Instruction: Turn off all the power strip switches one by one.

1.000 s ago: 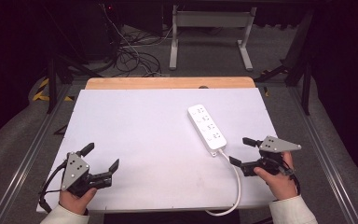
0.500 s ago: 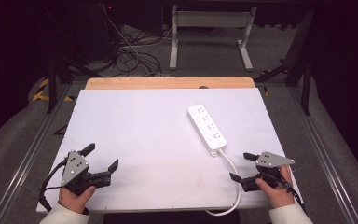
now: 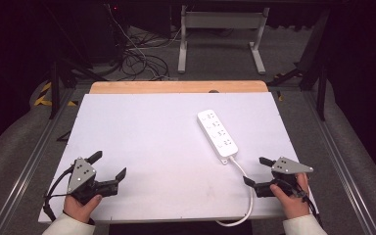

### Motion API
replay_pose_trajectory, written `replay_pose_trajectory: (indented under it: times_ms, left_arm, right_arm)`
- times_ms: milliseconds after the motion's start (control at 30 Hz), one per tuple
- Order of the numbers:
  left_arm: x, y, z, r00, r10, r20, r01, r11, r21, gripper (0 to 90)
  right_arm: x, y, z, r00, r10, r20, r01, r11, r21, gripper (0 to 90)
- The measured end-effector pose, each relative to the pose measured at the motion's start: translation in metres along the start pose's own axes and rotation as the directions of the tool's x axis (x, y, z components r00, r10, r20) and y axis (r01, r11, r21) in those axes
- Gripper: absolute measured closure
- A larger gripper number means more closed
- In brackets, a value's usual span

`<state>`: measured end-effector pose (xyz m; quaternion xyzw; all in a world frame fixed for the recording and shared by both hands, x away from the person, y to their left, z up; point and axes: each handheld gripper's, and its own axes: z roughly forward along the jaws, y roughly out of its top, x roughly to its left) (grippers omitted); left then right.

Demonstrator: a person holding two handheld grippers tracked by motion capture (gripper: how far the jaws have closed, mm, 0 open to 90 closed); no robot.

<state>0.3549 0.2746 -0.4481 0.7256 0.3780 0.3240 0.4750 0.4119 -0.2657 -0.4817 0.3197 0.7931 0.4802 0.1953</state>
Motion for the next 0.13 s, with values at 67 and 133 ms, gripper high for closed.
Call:
replay_pose_trajectory:
  times_ms: [67, 133]
  left_arm:
    - [0.0003, -0.0014, 0.0004, 0.9999, 0.014, -0.002, -0.014, 0.9999, -0.001, 9.3]
    - [-0.0006, -0.0023, 0.0014, 0.9996, 0.027, -0.009, -0.027, 0.9996, -0.001, 9.1]
  right_arm:
    - [0.0008, 0.0012, -0.0011, 0.9996, -0.025, 0.012, 0.025, 1.0, -0.006, 7.6]
    - [0.0013, 0.0026, -0.0027, 0.9989, -0.044, 0.018, 0.044, 0.999, -0.017, 7.6]
